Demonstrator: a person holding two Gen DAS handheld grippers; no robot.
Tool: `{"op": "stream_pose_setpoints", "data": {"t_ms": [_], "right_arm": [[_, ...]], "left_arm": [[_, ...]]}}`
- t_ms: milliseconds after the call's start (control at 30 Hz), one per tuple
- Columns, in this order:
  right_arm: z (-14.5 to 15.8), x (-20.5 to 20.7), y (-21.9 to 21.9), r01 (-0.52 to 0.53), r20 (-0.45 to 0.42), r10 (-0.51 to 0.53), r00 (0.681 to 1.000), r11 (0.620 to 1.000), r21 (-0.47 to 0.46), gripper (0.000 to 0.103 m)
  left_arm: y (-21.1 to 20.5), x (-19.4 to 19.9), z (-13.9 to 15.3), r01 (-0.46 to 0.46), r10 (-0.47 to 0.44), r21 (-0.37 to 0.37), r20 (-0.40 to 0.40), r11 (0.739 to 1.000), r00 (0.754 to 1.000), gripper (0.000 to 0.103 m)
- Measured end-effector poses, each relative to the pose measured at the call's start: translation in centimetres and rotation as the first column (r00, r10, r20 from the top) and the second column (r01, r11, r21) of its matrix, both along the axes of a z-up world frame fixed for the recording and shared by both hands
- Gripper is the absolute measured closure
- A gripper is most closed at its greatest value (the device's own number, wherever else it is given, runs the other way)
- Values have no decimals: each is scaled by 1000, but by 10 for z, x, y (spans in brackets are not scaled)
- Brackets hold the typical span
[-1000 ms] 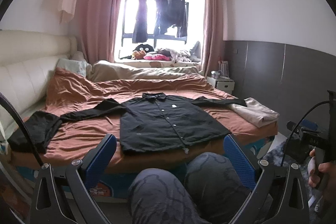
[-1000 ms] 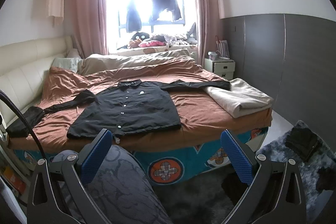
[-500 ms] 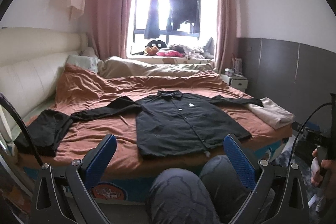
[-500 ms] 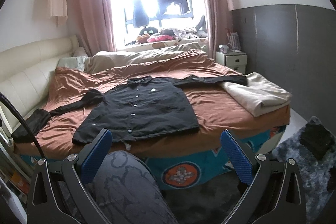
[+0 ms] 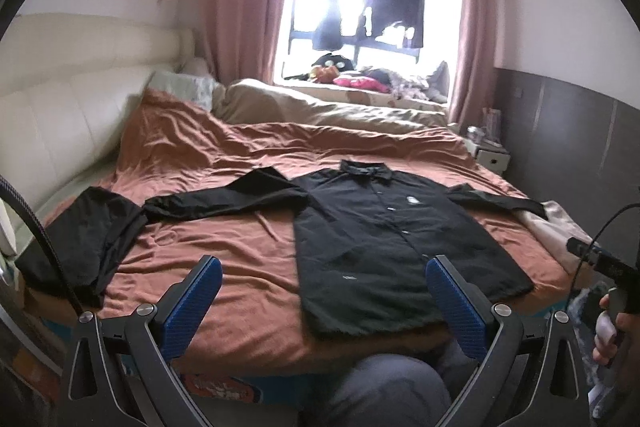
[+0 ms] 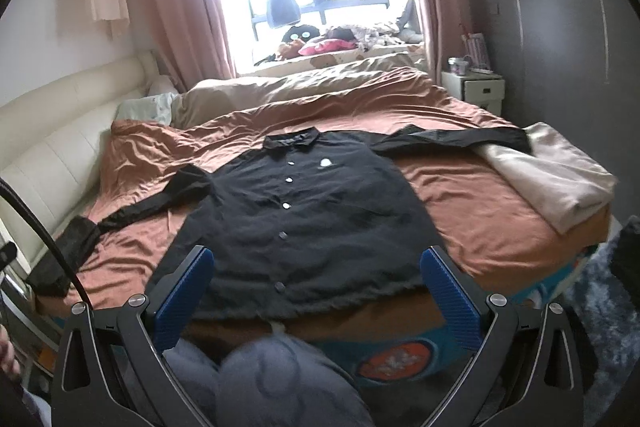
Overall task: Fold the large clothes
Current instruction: 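Move both tools down toward the black shirt's sleeve and body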
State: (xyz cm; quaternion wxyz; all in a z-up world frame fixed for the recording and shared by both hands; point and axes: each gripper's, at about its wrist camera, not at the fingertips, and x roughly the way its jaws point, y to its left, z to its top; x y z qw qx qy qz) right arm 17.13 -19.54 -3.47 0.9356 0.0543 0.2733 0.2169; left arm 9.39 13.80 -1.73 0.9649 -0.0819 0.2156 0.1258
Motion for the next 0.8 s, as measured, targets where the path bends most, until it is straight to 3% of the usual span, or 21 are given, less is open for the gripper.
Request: {"op": "stream_pose_setpoints", "data": {"t_ms": [200,333,667,800], "right_arm": [[3,48,33,-32,-18,33,999,999,16,0],[4,80,54,-54,-29,55,998,998,23,0],[-1,143,96,-82,-75,85,994,996,42,0],[1,171,117,-83,-107,89,990,995,57,0]], "left_arm": [[49,35,-9,-74,73,-52,-36,996,997,1],[83,59,-14,-130,124,-98,-67,987,990,6],[142,111,-20,-200,187,-119,-112,973,976,8],[167,132,-24,-226,208,-130,-139,965,968,16]]}}
